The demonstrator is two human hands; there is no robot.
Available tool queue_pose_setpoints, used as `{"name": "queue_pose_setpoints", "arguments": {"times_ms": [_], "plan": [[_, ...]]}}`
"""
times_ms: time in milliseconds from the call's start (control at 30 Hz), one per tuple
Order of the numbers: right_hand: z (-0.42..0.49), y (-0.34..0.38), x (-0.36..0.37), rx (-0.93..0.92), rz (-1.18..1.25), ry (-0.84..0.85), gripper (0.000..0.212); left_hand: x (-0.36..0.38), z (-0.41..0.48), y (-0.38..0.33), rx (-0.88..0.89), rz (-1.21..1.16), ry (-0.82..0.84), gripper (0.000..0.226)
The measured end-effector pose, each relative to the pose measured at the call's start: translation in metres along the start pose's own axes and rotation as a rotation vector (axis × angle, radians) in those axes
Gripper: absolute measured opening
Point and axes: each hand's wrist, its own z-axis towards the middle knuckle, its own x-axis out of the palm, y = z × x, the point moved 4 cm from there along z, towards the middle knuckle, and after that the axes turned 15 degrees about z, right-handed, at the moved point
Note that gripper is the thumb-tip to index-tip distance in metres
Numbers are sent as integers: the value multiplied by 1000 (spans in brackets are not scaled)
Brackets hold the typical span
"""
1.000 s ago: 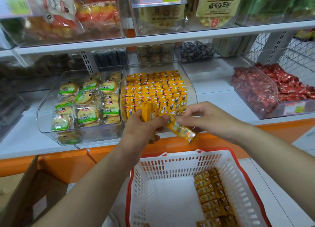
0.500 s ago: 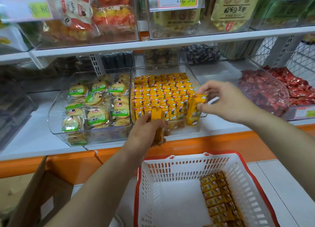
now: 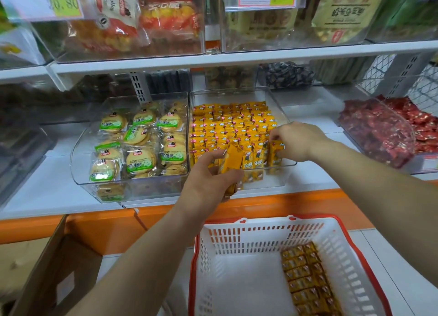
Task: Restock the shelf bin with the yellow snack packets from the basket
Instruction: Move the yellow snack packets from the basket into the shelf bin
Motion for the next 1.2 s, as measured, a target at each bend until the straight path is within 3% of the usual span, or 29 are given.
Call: {"name": "queue_pose_setpoints", "arguments": {"times_ms": [100, 267, 400, 567, 700, 800, 900, 1033, 1133, 1200], "plan": [[-1, 2, 0, 5, -55, -55, 41, 2, 0, 1, 5, -30, -12, 47], [-36, 2, -15, -18, 56, -174, 47, 11, 1, 4, -6, -47, 8, 50], [-89, 1, -25, -69, 401, -305, 33, 25, 2, 5, 2, -23, 85, 51], [-114, 25, -13, 81, 1163, -1, 24, 48, -2, -3, 134, 49, 151, 51], [-118, 31, -13, 91, 1359, 70, 37, 60, -2, -14, 218, 103, 106, 50], [-116, 22, -20, 89, 1484, 38, 31, 64, -1, -18, 178, 52, 46, 40], [-113, 13, -23, 57, 1414, 31, 17, 59, 1, -22, 150, -5, -32, 39], [-114, 15, -12, -34, 1173, 156, 10, 51, 8, -22, 125, -105, -40, 49], [-107, 17, -19, -127, 1112, -44, 8, 53, 12, -22, 150, -54, -58, 35], [-102, 18, -28, -175, 1195, -107, 29, 56, 12, -25, 184, 5, -68, 32]]}}
